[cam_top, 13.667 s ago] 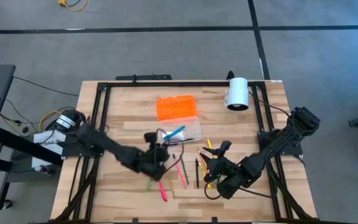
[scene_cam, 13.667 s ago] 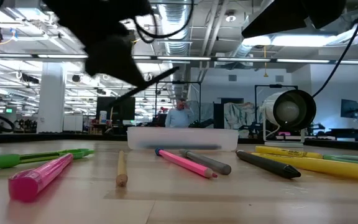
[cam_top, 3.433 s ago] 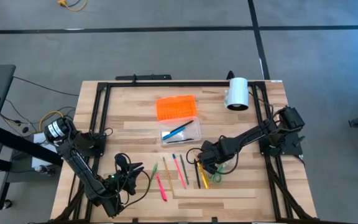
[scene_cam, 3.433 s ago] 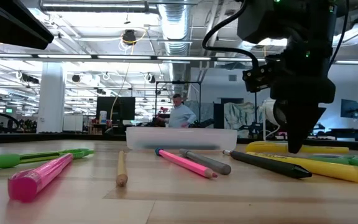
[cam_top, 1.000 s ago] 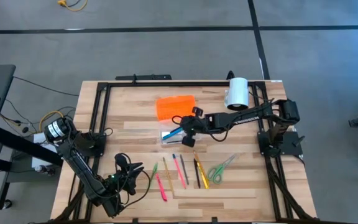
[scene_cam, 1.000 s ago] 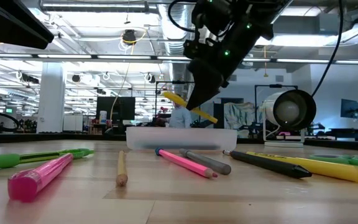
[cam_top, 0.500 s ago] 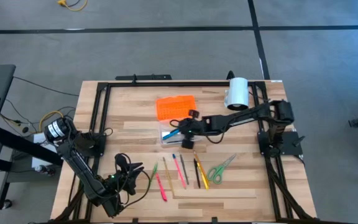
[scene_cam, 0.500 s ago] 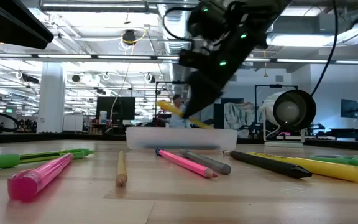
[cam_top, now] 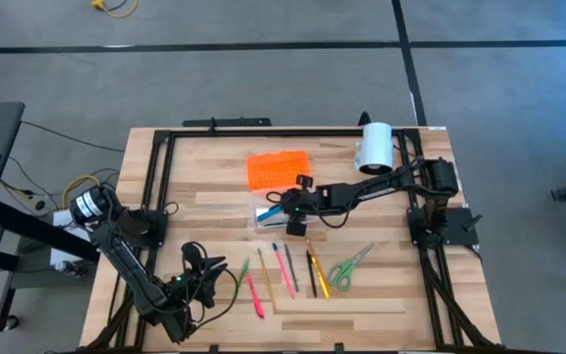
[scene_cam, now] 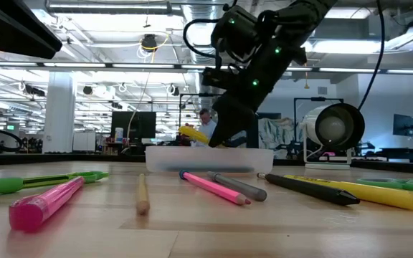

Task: Pick & place school supplies into a supply box
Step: Put the right yellow pen into the supply box, then put the green pen into the supply box

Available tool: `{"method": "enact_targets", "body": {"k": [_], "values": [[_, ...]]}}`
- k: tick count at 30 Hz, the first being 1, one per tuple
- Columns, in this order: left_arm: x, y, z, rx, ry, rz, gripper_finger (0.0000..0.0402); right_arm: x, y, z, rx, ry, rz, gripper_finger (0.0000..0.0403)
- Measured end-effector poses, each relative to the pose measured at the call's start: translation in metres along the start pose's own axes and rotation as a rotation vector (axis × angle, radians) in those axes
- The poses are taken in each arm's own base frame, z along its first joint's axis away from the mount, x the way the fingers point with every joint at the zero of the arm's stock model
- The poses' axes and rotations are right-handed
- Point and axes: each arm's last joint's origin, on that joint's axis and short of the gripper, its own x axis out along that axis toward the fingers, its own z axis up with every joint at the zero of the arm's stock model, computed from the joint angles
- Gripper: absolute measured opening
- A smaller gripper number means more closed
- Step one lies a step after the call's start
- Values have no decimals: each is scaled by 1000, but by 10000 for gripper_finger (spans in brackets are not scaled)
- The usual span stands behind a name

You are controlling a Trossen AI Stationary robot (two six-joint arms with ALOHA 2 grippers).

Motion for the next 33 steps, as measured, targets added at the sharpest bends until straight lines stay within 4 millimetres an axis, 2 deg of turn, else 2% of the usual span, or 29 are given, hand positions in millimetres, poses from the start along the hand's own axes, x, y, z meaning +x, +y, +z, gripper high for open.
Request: {"method": "enact_targets", "body": {"k": [5,15,17,20,26,29,33], "values": [[0,0,0,0,0,1,87,0,0,0,-41,3,2,50],[0,0,0,0,0,1,87,0,0,0,-44,-1,-15,111],[0,0,0,-1,0,1,87,-5,0,2,-42,-10,-37,122],[0,0,0,-22,-1,1,87,-23,3,11,-46,-65,-69,134],[5,1,1,-123,34,-6,87,-81,18,29,-66,-219,-75,141],[10,1,1,-222,103,-31,87,-106,32,30,-96,-257,-83,137],[15,-1,0,-350,228,-90,87,-127,56,26,-128,-280,-106,130]]}}
